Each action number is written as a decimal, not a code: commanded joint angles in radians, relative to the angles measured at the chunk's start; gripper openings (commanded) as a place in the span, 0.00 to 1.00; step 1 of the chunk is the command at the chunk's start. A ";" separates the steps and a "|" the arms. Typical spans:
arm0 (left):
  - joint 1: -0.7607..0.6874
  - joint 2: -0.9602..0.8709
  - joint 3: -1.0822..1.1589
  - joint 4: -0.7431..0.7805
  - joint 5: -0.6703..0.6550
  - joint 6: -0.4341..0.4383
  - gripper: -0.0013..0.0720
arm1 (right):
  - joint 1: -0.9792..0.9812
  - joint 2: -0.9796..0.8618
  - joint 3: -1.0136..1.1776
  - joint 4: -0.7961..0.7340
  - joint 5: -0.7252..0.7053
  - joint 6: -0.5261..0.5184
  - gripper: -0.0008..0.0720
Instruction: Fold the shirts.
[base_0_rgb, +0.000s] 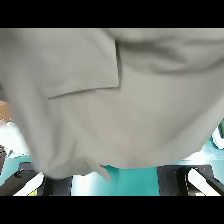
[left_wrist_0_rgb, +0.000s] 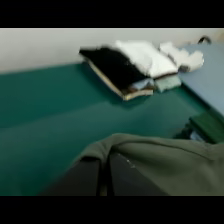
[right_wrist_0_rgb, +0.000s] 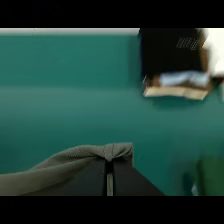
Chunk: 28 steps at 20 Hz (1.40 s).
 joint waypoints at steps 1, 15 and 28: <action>0.000 -0.177 -0.180 0.001 -0.064 0.022 0.06 | 0.124 -0.185 -0.138 -0.079 0.058 0.000 0.04; 0.000 -0.676 -0.118 0.031 0.342 0.322 0.06 | 0.220 -0.723 0.132 -0.214 -0.228 0.035 0.04; 0.000 -0.676 -0.261 0.277 0.045 0.336 0.06 | 0.269 -0.546 -0.423 -0.196 -0.344 0.019 0.04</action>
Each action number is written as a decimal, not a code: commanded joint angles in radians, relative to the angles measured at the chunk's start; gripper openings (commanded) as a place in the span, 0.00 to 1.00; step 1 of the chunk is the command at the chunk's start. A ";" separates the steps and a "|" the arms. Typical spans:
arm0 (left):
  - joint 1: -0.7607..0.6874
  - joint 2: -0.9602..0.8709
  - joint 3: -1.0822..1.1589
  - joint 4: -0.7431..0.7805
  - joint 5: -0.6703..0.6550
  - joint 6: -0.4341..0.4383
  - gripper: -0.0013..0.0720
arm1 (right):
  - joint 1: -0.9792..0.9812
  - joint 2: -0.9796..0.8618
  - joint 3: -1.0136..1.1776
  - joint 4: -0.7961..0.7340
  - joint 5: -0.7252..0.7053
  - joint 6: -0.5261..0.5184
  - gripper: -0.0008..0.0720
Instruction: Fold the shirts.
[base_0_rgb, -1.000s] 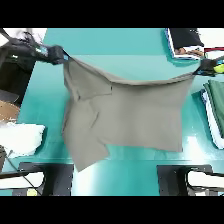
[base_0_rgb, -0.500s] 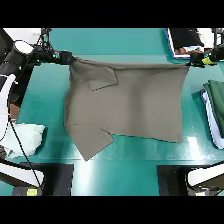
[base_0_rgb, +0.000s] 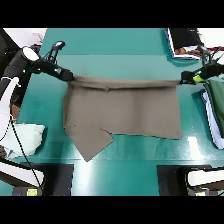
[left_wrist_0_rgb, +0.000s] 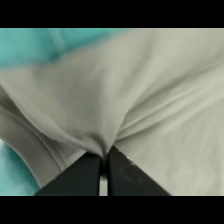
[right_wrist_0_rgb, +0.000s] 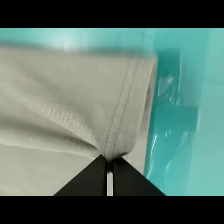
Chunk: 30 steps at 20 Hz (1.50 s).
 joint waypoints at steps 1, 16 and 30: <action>0.000 -0.001 -0.063 0.021 -0.023 -0.014 0.06 | 0.027 0.021 -0.116 0.021 -0.053 0.000 0.04; 0.125 0.480 -0.658 0.087 -0.243 -0.358 0.73 | -0.143 0.354 -0.314 0.080 0.118 -0.042 0.61; 0.089 0.758 -1.141 -0.143 -0.052 -0.356 0.73 | -0.151 0.367 -0.342 0.246 0.130 -0.083 0.61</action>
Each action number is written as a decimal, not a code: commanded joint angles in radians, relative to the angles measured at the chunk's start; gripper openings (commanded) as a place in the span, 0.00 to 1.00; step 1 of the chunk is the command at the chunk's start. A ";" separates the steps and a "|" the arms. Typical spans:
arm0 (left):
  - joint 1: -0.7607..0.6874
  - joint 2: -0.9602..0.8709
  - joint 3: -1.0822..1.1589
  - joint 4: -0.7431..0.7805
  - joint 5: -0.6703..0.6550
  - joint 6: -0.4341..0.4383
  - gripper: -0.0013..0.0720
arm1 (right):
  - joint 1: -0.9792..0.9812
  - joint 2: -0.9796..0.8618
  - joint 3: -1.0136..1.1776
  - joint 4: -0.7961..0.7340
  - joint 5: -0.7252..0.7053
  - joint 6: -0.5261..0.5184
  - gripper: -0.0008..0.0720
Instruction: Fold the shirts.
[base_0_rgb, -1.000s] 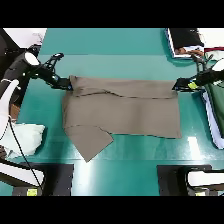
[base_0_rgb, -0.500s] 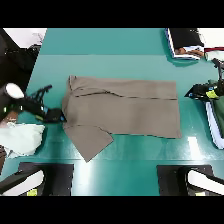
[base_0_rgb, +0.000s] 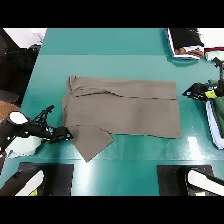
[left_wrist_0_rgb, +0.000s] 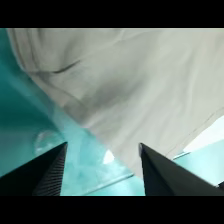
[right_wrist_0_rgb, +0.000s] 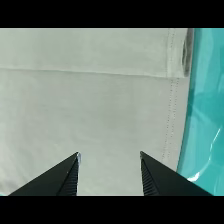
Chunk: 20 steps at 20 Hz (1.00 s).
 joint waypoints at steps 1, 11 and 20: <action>-0.061 0.009 -0.046 -0.053 0.116 0.005 0.73 | 0.000 0.001 -0.001 0.011 0.006 -0.002 0.61; -0.147 0.010 0.029 -0.121 0.153 0.030 0.06 | -0.121 0.026 -0.088 -0.049 0.198 -0.034 0.60; -0.147 0.010 0.101 -0.122 0.137 0.059 0.06 | -0.272 0.095 -0.535 -0.137 0.070 -0.035 0.61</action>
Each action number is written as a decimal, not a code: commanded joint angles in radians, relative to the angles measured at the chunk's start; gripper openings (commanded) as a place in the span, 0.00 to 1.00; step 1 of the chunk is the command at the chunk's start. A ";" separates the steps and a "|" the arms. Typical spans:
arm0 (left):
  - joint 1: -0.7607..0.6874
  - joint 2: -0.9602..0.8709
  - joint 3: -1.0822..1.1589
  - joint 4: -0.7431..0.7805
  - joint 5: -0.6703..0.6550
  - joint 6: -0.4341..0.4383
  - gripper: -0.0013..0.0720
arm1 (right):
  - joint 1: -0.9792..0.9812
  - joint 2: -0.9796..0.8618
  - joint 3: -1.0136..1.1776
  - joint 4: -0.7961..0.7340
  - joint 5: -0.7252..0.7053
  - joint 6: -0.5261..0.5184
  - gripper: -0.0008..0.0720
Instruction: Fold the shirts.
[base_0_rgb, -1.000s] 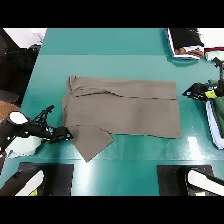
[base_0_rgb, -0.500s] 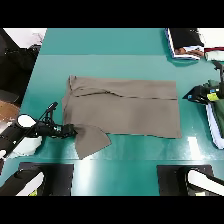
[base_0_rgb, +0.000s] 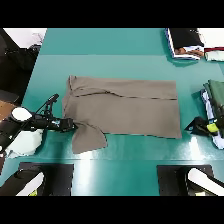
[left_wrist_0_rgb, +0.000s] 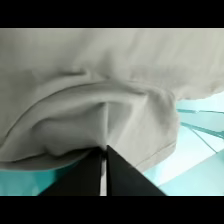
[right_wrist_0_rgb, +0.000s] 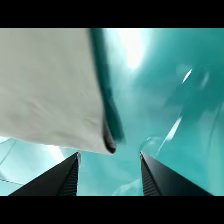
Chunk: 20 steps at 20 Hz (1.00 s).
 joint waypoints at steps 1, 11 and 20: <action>0.000 0.001 0.009 -0.001 -0.002 0.006 0.06 | -0.026 0.007 -0.124 0.032 -0.079 -0.004 0.61; 0.000 0.001 0.009 0.001 -0.003 0.019 0.06 | 0.110 0.008 -0.154 0.082 -0.149 -0.014 0.09; 0.000 0.248 0.046 0.213 -0.383 -0.121 0.06 | 0.112 0.312 -0.068 -0.208 0.129 0.086 0.04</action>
